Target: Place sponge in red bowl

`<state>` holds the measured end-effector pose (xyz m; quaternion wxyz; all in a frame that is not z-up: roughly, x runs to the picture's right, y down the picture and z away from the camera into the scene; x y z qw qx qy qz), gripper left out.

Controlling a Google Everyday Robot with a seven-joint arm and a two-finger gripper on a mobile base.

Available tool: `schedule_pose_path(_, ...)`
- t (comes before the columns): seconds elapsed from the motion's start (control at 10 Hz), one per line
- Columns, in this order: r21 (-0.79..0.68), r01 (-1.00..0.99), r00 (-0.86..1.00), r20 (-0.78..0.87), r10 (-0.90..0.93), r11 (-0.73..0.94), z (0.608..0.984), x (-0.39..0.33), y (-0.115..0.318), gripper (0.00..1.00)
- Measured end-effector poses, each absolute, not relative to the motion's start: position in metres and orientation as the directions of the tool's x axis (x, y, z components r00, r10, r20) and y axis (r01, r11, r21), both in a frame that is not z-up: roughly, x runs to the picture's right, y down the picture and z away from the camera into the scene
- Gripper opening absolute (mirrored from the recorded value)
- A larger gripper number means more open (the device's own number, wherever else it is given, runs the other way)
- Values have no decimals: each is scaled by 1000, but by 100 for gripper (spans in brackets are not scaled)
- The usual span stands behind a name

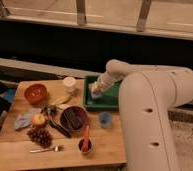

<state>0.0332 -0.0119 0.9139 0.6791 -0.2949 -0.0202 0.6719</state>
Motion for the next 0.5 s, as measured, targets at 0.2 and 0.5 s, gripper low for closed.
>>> schedule_pose_path(0.2, -458, -888, 110, -309, 945, -46, 885, 30, -41, 0)
schedule_pose_path(0.5, -529, -849, 155, -229, 961, 11, 851, 9, -71, 0)
